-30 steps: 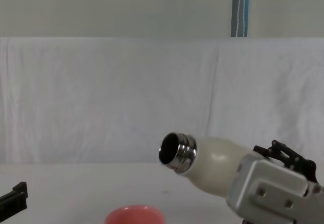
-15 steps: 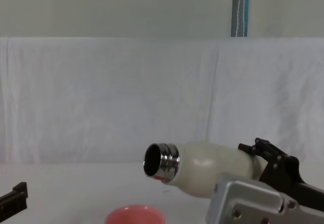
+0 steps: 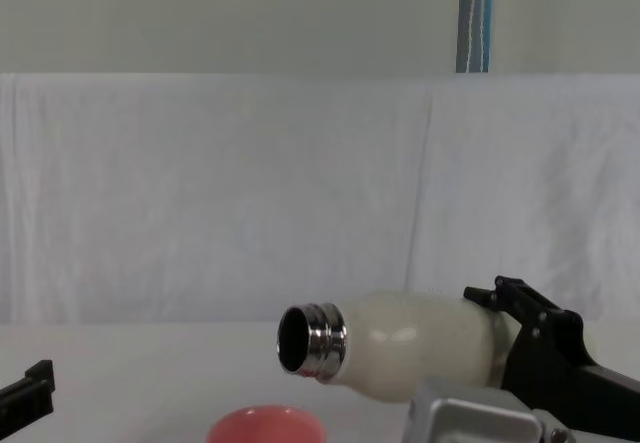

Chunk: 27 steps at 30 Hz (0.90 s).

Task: Grasp the thermos with one hand and pour water into the cup lid.

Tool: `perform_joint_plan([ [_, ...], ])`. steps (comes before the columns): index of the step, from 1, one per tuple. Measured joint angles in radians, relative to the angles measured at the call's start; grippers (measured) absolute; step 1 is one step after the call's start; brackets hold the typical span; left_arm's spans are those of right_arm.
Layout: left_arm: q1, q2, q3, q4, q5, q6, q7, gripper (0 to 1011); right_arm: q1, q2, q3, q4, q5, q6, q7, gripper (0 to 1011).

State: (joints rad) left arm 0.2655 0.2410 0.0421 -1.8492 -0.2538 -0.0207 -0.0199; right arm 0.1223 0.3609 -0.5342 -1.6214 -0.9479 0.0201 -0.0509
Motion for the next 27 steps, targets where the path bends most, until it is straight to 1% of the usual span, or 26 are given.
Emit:
perform_joint_plan([
  [10,0.000,0.000,0.000,0.000,0.000,0.000,0.000,1001,0.015,0.011,-0.015,0.011,-0.040,0.008,-0.024,947],
  [27,0.000,0.000,0.000,0.000,0.000,0.000,0.000,1001,0.038,0.017,-0.039,0.020,-0.069,0.010,-0.037,947],
])
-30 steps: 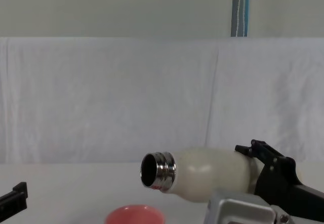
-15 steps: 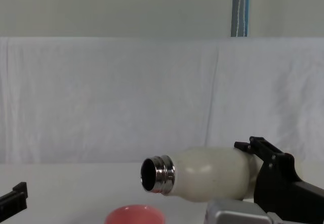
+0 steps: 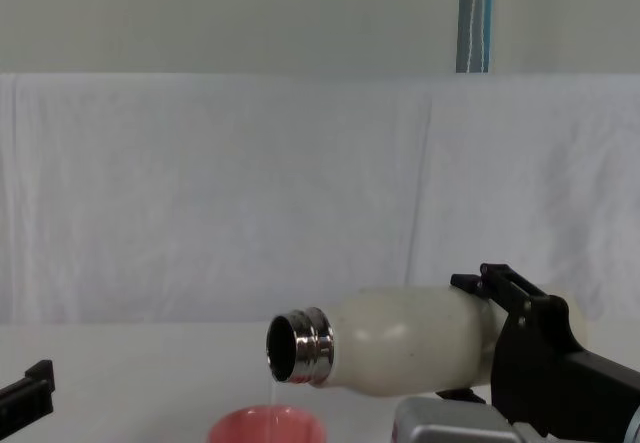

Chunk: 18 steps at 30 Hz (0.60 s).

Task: Grasp the thermos with one hand and pour water into the cup lid.

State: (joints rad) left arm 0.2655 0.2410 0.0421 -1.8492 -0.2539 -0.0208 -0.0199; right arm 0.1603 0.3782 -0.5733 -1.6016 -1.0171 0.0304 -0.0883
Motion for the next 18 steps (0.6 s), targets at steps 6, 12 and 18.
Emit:
perform_joint_plan([
  [6,0.000,0.000,0.000,0.000,0.000,0.000,0.000,1001,0.005,0.002,-0.007,0.003,-0.007,0.001,-0.002,947],
  [12,0.000,0.000,0.000,0.000,0.000,0.000,0.000,1001,0.009,0.002,-0.010,0.005,-0.008,0.002,-0.003,947],
  [18,0.000,0.000,0.000,0.000,0.000,0.000,0.000,1001,0.010,0.003,-0.011,0.005,-0.008,0.004,-0.004,947],
])
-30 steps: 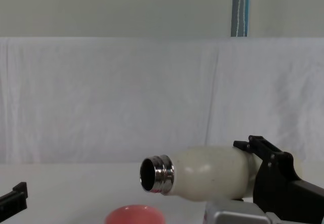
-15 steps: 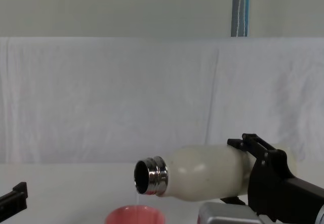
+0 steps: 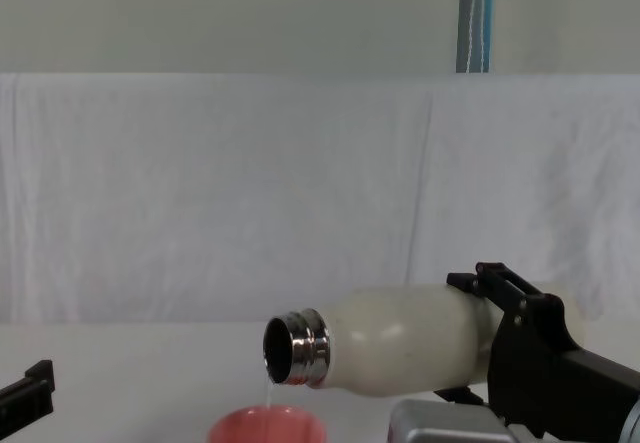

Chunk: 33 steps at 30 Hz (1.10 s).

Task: Grasp the thermos with one hand and pour water into the cup lid.

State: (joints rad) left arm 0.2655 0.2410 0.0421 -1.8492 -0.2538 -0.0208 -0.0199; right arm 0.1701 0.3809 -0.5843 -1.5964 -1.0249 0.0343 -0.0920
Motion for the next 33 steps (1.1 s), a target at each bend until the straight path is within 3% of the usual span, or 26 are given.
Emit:
perform_joint_plan([
  [33,0.000,0.000,0.000,0.000,0.000,0.000,0.000,1001,0.000,0.006,-0.001,0.000,-0.005,0.006,-0.002,947],
])
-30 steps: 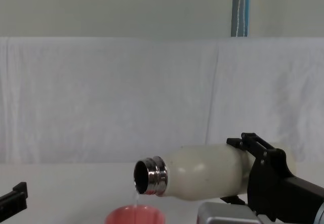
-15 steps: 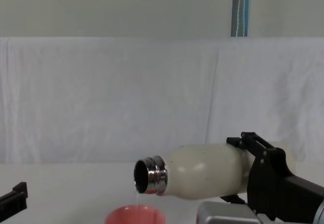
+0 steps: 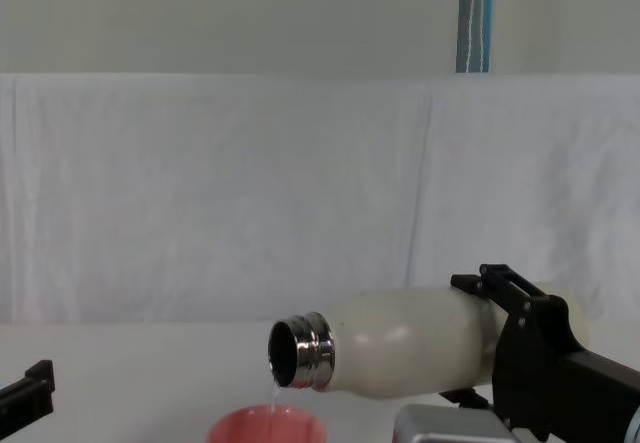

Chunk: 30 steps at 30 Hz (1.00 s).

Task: Grasp the thermos with one hand and pour water into the cup lid.

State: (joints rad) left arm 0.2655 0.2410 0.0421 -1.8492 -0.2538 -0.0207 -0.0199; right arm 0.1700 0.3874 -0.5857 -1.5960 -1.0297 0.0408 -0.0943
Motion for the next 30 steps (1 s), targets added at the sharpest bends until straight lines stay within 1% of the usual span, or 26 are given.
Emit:
perform_joint_plan([
  [30,0.000,0.000,0.000,0.000,0.000,0.000,0.000,1001,0.005,0.001,0.000,0.004,-0.007,0.001,-0.002,947],
])
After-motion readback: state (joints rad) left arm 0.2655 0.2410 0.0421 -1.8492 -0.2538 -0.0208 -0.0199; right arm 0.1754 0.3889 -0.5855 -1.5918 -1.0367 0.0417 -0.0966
